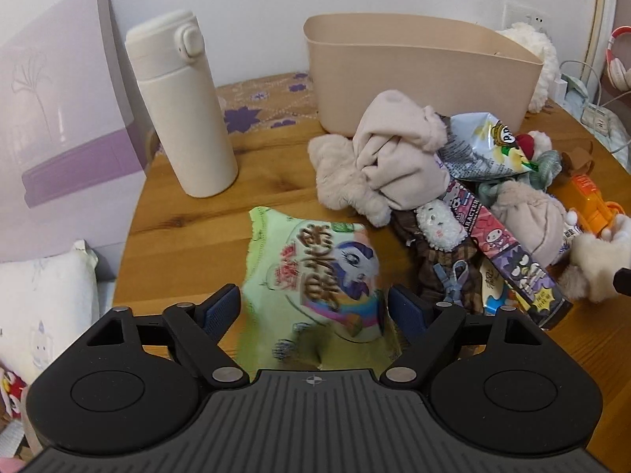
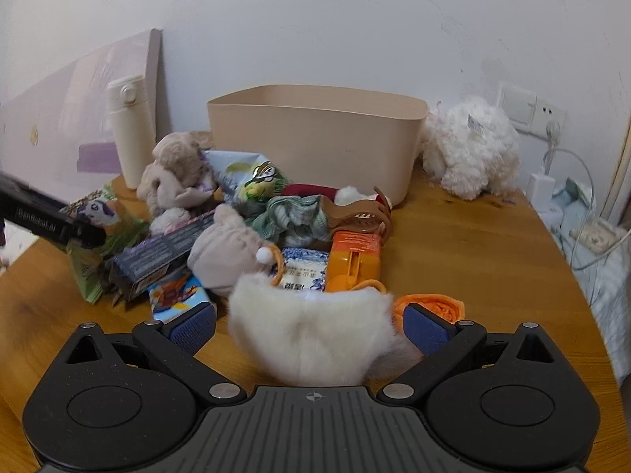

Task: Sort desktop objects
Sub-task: 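Grasp the green snack bag with the left gripper while the right grasps the white plush, then carry the snack bag and white plush with both grippers to the beige bin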

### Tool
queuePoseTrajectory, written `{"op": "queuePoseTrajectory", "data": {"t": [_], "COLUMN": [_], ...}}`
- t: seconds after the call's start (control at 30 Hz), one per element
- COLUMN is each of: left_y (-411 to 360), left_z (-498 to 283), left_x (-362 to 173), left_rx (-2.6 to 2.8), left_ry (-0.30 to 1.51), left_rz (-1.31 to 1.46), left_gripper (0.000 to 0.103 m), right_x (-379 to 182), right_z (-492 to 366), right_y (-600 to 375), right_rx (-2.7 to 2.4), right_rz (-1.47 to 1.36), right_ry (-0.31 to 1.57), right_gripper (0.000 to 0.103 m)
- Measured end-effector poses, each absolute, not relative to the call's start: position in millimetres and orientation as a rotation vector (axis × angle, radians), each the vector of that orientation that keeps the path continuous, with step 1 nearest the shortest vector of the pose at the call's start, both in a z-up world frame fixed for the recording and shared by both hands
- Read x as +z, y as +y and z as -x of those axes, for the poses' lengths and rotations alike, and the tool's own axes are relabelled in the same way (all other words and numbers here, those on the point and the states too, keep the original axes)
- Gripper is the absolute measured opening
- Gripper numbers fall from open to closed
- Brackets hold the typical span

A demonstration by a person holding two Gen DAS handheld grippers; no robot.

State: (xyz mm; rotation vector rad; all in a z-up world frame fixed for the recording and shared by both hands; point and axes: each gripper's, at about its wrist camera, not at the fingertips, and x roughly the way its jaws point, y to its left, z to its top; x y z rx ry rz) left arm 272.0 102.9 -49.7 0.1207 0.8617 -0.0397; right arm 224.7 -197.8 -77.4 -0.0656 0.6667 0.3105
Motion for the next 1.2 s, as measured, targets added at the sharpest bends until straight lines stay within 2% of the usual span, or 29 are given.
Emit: {"op": "queuePoseTrajectory", "data": {"t": [0.07,0.13,0.2,0.23,0.27,0.6,1.2], "left_y": [104.7,106.9,109.7,110.9,111.8,107.6,94.5], "left_z": [-273.0,-273.3,-272.7,-272.0,-271.6,-255.2,-247.1], "left_x": [-50.6,-50.3,-50.2,-49.8,-48.9,-36.7,24.2], "left_rx": [-0.047,-0.044,-0.052,-0.059,-0.062,-0.096,-0.115], "left_ry": [0.864,0.862,0.865,0.864,0.864,0.829,0.666], "left_rz": [-0.102,-0.082,-0.058,-0.047,-0.042,-0.051,-0.085], "left_gripper": [0.068,0.065,0.055,0.055,0.054,0.053,0.053], "right_x": [-80.6,-83.5,-84.4,-84.5,-84.1,-67.9,-8.1], "right_z": [-227.6,-228.5,-228.4,-228.2,-228.2,-210.0,-209.7], "right_y": [-198.8,-200.8,-203.6,-205.4,-206.6,-203.5,-213.9], "right_rx": [0.317,0.327,0.334,0.340,0.340,0.348,0.301], "right_rz": [0.046,0.026,0.006,-0.008,-0.023,-0.011,0.046], "right_ry": [0.683,0.696,0.705,0.710,0.714,0.667,0.513], "right_gripper": [0.075,0.054,0.038,0.019,0.012,0.010,0.010]}}
